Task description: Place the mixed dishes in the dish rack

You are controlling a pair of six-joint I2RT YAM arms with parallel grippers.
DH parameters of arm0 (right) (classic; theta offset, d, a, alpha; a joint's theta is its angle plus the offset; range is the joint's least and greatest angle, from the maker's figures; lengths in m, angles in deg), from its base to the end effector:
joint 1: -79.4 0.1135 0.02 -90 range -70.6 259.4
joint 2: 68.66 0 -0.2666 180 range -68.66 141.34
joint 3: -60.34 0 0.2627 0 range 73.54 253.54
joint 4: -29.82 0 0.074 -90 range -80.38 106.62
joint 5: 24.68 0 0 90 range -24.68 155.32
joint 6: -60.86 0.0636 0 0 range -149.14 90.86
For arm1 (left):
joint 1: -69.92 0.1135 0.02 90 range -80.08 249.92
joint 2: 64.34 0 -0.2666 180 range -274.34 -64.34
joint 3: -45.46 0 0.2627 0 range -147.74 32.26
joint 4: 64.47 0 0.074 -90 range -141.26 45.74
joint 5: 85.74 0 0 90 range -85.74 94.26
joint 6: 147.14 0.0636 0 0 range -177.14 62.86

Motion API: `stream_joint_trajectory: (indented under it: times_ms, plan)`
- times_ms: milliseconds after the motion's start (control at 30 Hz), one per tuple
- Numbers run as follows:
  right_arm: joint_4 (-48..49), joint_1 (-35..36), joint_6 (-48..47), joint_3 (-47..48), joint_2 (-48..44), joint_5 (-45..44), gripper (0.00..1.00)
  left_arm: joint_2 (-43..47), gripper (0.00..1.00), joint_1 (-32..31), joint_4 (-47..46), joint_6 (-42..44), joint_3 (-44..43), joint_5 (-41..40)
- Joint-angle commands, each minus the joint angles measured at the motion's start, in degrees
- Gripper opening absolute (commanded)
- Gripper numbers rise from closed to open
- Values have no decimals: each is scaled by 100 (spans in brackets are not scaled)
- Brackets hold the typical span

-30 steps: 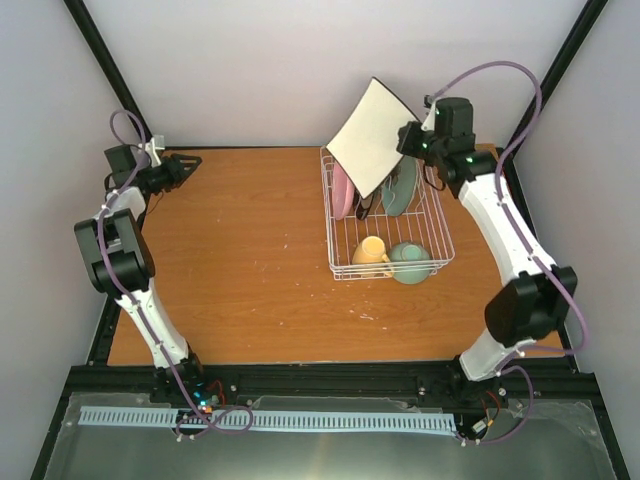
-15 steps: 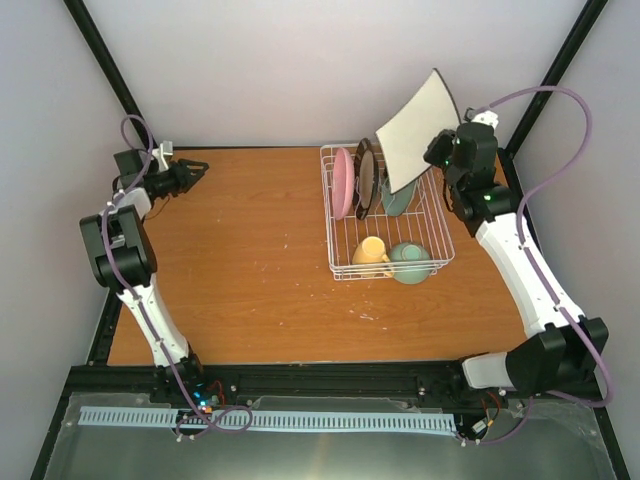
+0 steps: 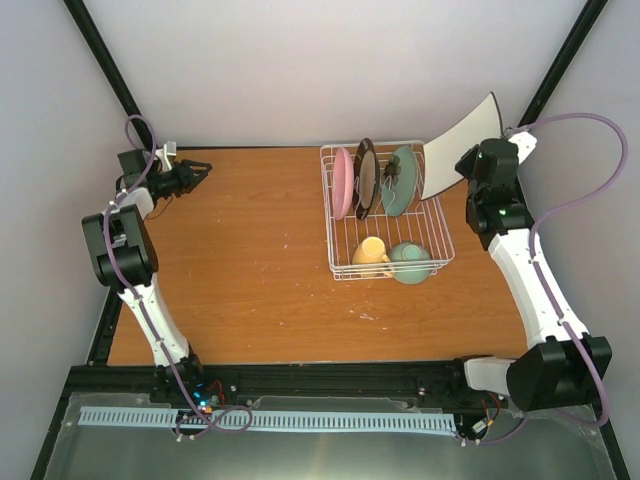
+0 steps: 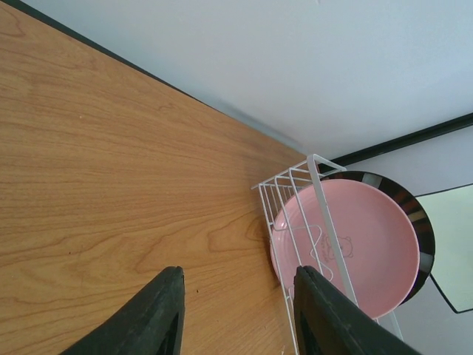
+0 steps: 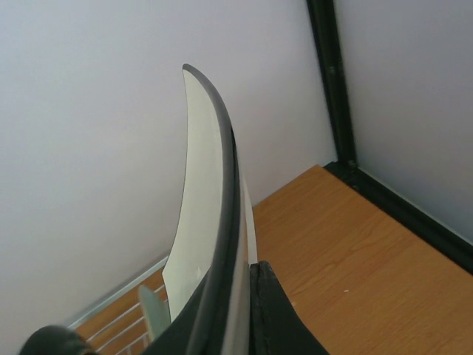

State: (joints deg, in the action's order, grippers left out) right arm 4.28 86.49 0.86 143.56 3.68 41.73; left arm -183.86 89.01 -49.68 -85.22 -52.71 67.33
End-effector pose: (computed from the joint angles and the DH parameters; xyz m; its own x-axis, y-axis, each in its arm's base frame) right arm 0.3257 0.0149 0.3836 -0.0820 0.4516 -0.8885 0.3603 0.8446 0.3960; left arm 0.4713 0.1031 0.1892 -0.7423 -0.4825 -0.4650 0.2073 0.4946 -0.8440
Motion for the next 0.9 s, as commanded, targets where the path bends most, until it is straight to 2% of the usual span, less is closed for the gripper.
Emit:
stream_joint_trajectory:
  times_ms: [0,133,400,600,867]
  plan:
    - [1209,-342,107,42,-249,-192,3,28,41,-22,87,78,-50,78]
    - [1544,-548,51,208,-33,156,3,2,41,-20,85,48,-119,71]
    - [1815,-572,-767,290,621,1248,3,-27,40,-20,130,76,-202,22]
    - [1792,-560,-1553,333,867,1352,3,18,40,-21,266,178,-204,-56]
    - [1993,-555,-2132,508,1051,1422,3,3,39,-22,154,77,-223,-93]
